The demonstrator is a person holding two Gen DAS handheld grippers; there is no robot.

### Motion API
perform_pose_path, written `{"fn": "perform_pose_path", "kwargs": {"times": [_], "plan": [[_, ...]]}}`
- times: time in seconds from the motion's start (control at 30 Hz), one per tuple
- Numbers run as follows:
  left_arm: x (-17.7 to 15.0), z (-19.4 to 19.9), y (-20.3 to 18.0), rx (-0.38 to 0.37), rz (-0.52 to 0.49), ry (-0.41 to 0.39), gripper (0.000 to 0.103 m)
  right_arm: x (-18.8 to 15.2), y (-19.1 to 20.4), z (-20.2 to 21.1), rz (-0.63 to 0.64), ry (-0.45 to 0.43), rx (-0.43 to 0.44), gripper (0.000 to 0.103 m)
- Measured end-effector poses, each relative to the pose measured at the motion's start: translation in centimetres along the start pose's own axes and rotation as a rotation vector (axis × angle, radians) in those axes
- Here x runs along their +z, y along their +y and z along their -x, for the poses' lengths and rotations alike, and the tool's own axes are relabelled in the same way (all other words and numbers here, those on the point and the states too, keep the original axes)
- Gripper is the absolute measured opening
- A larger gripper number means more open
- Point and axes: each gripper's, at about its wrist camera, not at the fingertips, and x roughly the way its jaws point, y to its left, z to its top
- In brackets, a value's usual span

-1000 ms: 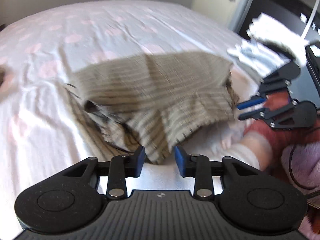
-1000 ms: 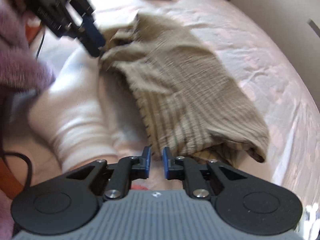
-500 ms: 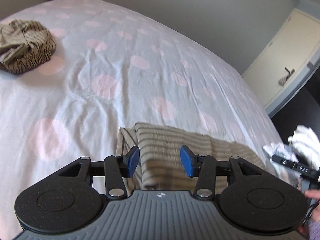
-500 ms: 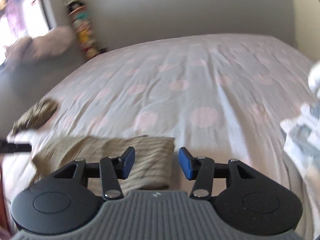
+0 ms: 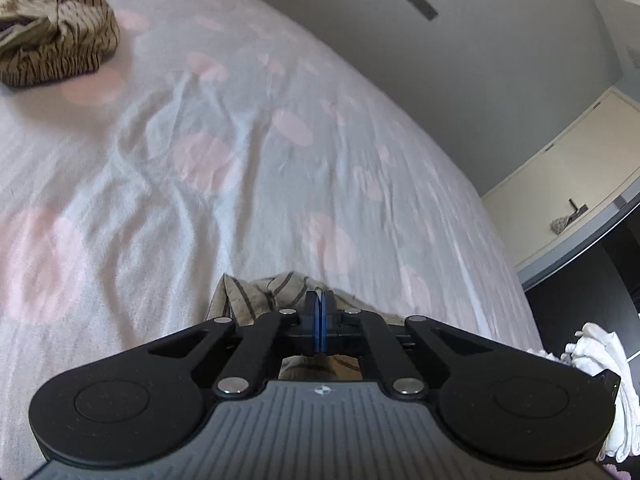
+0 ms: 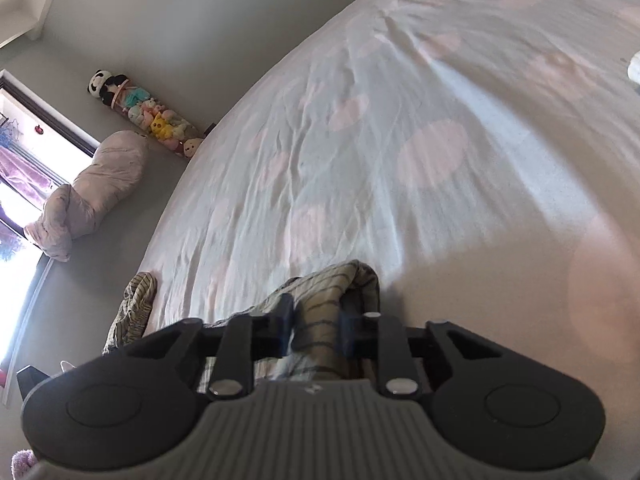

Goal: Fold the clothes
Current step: 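Pinch the folded shirt edge with the left gripper while the right gripper pinches beside it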

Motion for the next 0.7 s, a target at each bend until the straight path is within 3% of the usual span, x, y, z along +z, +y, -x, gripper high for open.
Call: {"fn": "perform_pose_path", "kwargs": {"times": [0.07,0.13,0.33,0.53,0.7], "plan": [[-0.2,1.9,-0.8,0.005,-0.011,-0.061,0.0,0.0,0.2,0.7,0.01,-0.029,0.022,0.009],[-0.3,2.5,-0.7,0.039,-0.018,-0.066,0.0,-0.1,0.3,1.1,0.015,-0.04,0.027,0.007],[-1.9,0.3,2.2,0.154,-0.011,0.008,0.0,-0.2,0.2,-1.2,0.093,0.021,-0.135,0.003],[-2.6,-0.1,3.2,0.167,0.019,0.039,0.001,-0.4,-0.9,-2.0,0.09,0.048,-0.239,0.0],[-2.2,3.3,2.7,0.152,0.046,-0.021,0.011,-0.8,0.6,1.7,0.099,-0.079,-0.204,0.005]]}}
